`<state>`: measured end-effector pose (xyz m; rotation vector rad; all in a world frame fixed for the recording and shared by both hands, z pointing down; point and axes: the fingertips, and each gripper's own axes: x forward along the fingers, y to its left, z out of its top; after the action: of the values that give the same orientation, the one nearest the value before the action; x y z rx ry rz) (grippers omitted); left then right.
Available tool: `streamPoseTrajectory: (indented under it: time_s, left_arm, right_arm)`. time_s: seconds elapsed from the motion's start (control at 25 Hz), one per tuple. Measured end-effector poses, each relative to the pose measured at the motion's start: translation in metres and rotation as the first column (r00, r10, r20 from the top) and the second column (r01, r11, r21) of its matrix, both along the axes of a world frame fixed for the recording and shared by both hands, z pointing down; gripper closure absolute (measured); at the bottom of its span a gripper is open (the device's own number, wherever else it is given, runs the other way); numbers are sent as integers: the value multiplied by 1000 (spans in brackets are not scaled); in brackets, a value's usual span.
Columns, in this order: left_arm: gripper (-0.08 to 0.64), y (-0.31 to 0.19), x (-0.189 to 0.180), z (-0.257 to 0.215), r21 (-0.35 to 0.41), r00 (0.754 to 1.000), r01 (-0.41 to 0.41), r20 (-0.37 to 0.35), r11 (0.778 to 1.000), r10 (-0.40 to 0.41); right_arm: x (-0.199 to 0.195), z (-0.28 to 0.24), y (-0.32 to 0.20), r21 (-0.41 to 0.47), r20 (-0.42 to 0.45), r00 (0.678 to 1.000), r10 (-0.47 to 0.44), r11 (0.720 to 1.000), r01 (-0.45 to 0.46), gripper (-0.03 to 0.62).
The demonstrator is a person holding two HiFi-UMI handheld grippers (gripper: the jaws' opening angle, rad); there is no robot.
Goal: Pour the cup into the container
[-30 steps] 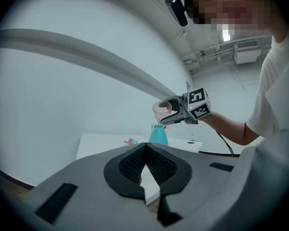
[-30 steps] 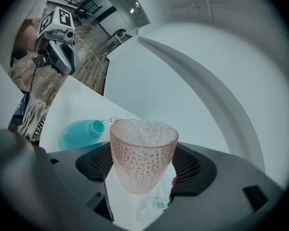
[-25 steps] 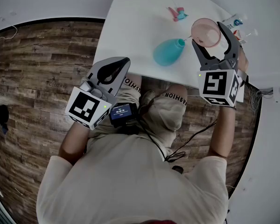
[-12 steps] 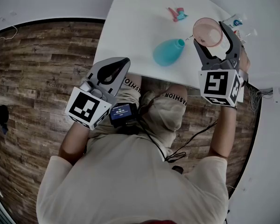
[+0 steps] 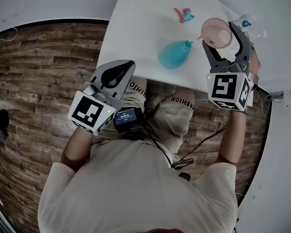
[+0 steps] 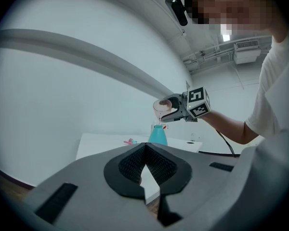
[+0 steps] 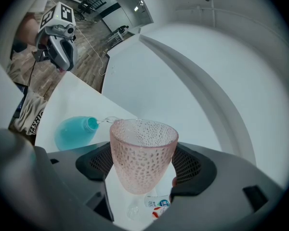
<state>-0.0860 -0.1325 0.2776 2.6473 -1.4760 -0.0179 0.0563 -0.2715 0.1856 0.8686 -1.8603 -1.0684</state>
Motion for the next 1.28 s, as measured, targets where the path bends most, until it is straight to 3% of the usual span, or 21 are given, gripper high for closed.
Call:
streamPoseTrajectory:
  time_s: [1.28]
  left_arm:
    - [550, 0, 0, 4, -1, 1000, -1, 0, 1000, 1]
  right_arm:
    - [-1, -7, -1, 62, -26, 1000, -1, 998, 3, 224]
